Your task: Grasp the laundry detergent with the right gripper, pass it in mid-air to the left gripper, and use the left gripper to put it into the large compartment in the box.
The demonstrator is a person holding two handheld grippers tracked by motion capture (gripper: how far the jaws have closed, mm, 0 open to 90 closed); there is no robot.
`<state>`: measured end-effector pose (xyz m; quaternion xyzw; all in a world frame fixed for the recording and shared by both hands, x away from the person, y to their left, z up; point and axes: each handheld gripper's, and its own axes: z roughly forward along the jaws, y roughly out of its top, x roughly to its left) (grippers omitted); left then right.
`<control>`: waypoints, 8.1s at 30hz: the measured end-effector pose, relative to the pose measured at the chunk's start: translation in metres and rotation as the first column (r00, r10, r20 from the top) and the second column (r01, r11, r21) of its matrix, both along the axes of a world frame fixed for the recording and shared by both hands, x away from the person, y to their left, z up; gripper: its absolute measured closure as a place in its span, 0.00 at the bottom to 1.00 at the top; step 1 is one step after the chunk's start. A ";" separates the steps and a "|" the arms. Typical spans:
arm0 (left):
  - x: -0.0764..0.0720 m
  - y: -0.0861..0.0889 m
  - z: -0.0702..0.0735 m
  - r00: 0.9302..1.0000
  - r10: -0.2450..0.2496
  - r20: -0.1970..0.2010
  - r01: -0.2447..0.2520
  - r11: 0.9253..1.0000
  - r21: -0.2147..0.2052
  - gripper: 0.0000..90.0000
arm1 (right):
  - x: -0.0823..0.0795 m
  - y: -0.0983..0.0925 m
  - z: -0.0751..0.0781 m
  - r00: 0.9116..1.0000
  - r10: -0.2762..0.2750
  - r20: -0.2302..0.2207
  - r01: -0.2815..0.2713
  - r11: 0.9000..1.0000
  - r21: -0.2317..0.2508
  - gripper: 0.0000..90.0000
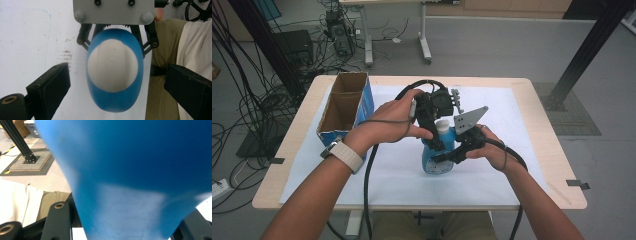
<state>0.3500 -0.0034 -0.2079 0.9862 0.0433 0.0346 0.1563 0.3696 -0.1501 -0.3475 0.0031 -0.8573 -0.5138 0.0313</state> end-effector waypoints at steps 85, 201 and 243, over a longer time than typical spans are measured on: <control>0.000 -0.001 -0.004 1.000 -0.005 0.006 0.005 1.000 0.008 0.08 | 0.001 0.000 0.003 1.000 0.005 -0.011 -0.005 1.000 -0.011 0.48; -0.004 -0.015 -0.018 0.997 -0.057 -0.043 0.061 0.994 0.095 0.42 | -0.010 0.010 0.023 0.997 0.066 0.032 -0.064 0.996 -0.057 0.48; -0.003 -0.010 -0.021 0.997 -0.043 -0.060 0.048 0.996 0.081 0.42 | -0.010 0.014 0.021 0.997 0.074 0.027 -0.073 0.995 -0.063 0.48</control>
